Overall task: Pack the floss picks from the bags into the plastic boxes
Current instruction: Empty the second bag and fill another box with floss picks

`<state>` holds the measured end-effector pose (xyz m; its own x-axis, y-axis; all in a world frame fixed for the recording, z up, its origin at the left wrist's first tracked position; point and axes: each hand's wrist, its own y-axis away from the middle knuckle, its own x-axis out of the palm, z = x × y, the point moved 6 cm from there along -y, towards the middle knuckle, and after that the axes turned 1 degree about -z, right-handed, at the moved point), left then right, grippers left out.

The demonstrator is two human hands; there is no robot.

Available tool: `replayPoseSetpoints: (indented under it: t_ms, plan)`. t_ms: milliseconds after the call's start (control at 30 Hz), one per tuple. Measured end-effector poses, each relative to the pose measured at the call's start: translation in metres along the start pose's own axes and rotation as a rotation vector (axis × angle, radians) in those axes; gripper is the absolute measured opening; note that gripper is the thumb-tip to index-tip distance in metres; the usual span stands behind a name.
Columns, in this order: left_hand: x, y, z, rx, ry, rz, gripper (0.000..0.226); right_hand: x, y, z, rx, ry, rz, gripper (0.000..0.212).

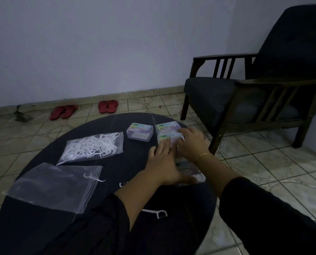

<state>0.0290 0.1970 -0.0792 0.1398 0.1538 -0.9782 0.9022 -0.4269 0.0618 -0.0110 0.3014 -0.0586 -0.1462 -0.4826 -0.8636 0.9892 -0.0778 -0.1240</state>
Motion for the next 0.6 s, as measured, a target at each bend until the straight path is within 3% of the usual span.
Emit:
replayPoseSetpoints:
  t_ms: [133,233,333,467,600]
  plan:
    - [0.005,-0.015,0.005,0.023,-0.027,0.093,0.136,0.008,-0.039,0.005,-0.069,0.05,0.107,0.053]
    - [0.004,-0.019,0.01,0.035,-0.044,0.153,0.134,0.011,-0.064,0.01,-0.165,0.241,0.214,0.069]
    - [-0.002,-0.026,0.017,0.038,-0.066,0.2,0.131,0.017,-0.084,0.006,-0.176,0.372,0.342,0.064]
    - [-0.007,-0.04,0.032,0.007,-0.071,0.269,0.131,0.018,-0.102,-0.005,-0.167,0.453,0.311,0.061]
    - [-0.009,-0.049,0.041,-0.016,-0.076,0.309,0.13,0.019,-0.113,-0.014,-0.099,0.305,0.267,0.055]
